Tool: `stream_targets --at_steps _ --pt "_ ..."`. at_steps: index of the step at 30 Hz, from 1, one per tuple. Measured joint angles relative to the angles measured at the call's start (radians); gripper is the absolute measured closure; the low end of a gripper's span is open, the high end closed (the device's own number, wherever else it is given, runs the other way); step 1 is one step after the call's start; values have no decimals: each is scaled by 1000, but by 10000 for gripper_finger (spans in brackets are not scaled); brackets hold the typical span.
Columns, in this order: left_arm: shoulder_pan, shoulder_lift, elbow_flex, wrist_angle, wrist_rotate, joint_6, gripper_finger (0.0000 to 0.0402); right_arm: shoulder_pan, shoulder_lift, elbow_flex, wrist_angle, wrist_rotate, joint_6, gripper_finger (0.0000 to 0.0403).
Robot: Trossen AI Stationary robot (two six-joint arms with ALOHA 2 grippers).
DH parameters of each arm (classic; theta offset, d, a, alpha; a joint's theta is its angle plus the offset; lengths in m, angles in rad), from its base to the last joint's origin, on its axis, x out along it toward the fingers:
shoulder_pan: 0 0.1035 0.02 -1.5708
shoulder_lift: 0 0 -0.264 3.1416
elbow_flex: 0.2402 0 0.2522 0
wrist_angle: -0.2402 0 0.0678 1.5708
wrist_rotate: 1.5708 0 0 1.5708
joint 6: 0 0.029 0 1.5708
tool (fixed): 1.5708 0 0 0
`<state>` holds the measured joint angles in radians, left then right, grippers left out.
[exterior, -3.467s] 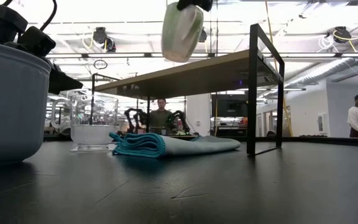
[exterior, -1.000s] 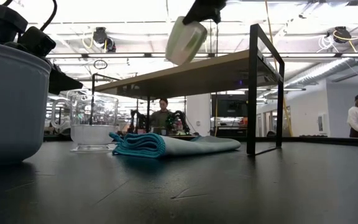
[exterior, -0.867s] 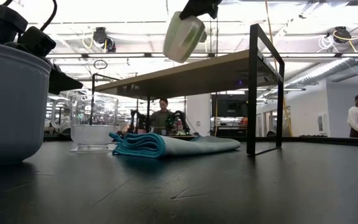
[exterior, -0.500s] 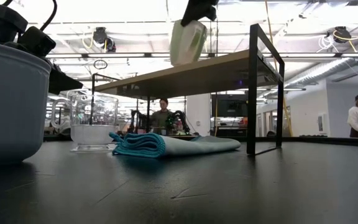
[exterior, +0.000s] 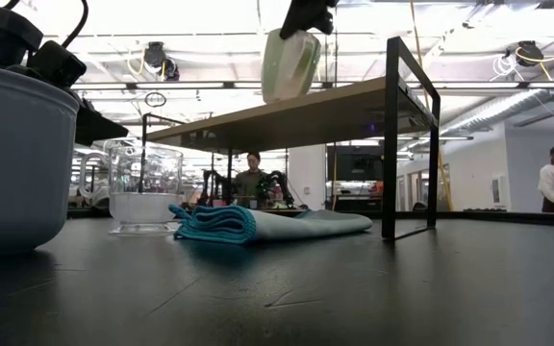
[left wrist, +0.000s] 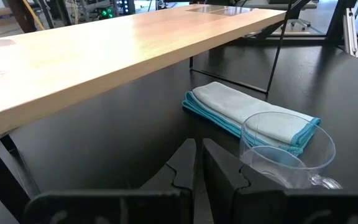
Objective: Stack small to large cups/mugs on shelf
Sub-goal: Put the green mug on the shelf
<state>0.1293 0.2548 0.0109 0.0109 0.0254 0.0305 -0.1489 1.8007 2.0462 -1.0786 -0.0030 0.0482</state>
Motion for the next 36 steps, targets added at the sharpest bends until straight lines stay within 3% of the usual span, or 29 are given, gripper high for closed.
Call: stream_targets --at_steps 17,36 --pt "0 0 0 0 0 -2 371 13 34 -2 -3 -2 0 397" --pt "0 0 0 0 0 -2 371 14 28 -98 53 -4 0 397"
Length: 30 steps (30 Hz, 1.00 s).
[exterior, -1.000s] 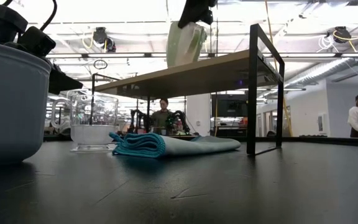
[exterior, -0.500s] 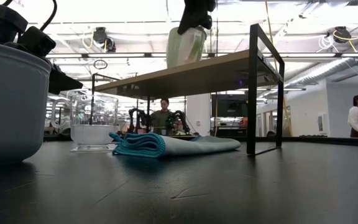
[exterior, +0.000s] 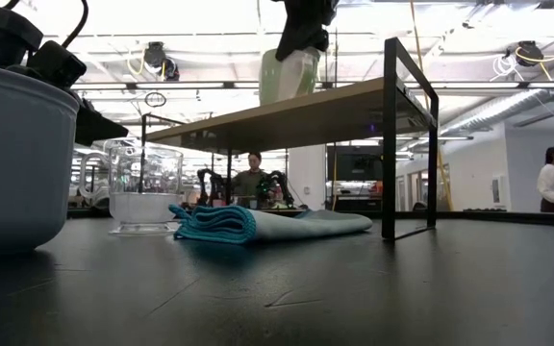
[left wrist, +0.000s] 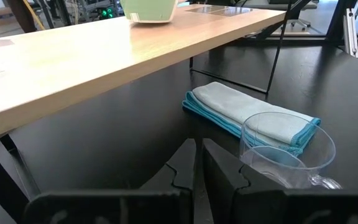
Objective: Stack small to large cups/mugs on shelf
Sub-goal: Put the green mug on the shelf
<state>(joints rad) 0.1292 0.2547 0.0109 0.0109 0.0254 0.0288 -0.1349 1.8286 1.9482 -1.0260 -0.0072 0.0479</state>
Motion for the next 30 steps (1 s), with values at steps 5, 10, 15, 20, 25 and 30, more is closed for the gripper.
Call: stream_targets --at_steps 5,10,15,20,25,30 --pt "0 0 0 0 0 0 371 4 2 -2 17 -34 -12 396" --pt "0 0 0 0 0 0 371 6 3 -2 15 -45 -25 396" --pt "0 0 0 0 0 0 371 6 3 -2 12 -52 -47 396" --pt "0 0 0 0 0 0 371 5 3 -2 12 -72 -56 396" --pt "0 0 0 0 0 0 371 6 4 -2 12 -75 -48 393" --pt "0 0 0 0 0 0 371 7 5 -4 11 -89 -38 378"
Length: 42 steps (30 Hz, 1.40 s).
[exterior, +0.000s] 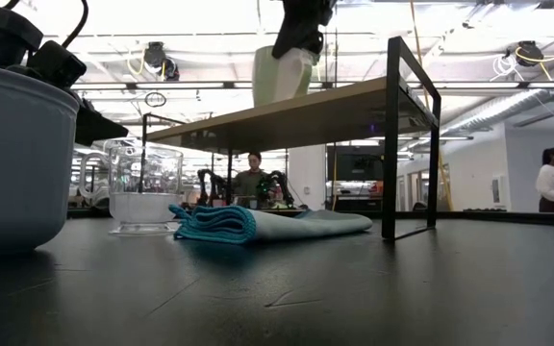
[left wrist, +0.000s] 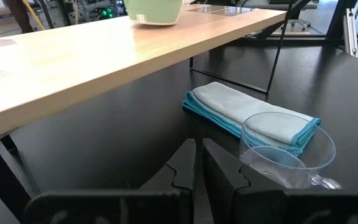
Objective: Stack small to large cups/mugs on shelf
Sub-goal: Put the green mug on the shelf
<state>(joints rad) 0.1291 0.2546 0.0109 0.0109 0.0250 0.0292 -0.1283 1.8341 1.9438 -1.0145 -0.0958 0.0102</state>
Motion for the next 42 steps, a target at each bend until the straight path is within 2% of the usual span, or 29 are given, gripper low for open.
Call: stream_targets --at_steps 5,25,36,42 --pt "0 0 0 0 0 0 371 1 1 0 -2 -5 9 363" --pt "0 0 0 0 0 0 371 -1 3 -1 62 12 -3 358" --pt "0 0 0 0 0 0 371 -2 -4 -1 112 12 -8 296" --pt "0 0 0 0 0 0 371 -2 -44 0 140 14 -48 283"
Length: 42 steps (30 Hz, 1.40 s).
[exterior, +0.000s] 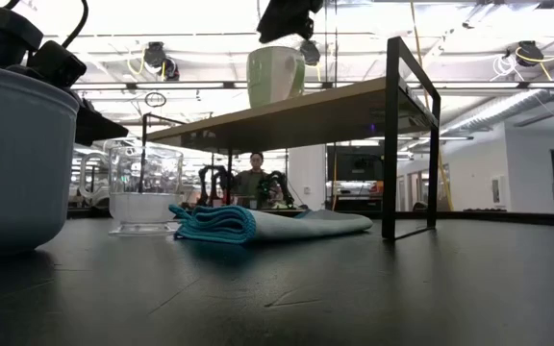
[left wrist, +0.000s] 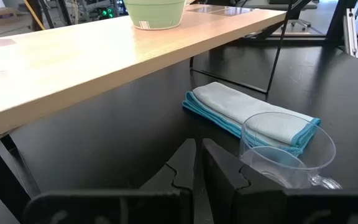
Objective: Stack small to large cups/mugs on shelf
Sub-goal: Put the green mug on the shelf
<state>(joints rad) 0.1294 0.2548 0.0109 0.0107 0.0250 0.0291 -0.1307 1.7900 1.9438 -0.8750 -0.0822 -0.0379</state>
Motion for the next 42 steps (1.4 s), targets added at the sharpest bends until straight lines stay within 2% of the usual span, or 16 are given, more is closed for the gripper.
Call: stream_targets --at_steps 6,10,14,19,27,37,42 --pt "0 0 0 0 0 1 371 1 -41 0 -45 1 -19 303" --pt "0 0 0 0 0 1 371 9 -54 -15 -71 2 -40 346" --pt "0 0 0 0 -3 1 371 26 -89 -91 -44 2 -88 396" --pt "0 0 0 -1 -8 1 371 45 -187 -270 101 2 -96 397" --pt "0 0 0 -1 -8 0 371 54 -456 -591 340 2 -81 402" --pt "0 0 0 -1 -9 0 371 68 -749 -871 455 -26 -28 403" --pt "0 0 0 -1 -9 0 371 96 -856 -985 507 -27 -27 403"
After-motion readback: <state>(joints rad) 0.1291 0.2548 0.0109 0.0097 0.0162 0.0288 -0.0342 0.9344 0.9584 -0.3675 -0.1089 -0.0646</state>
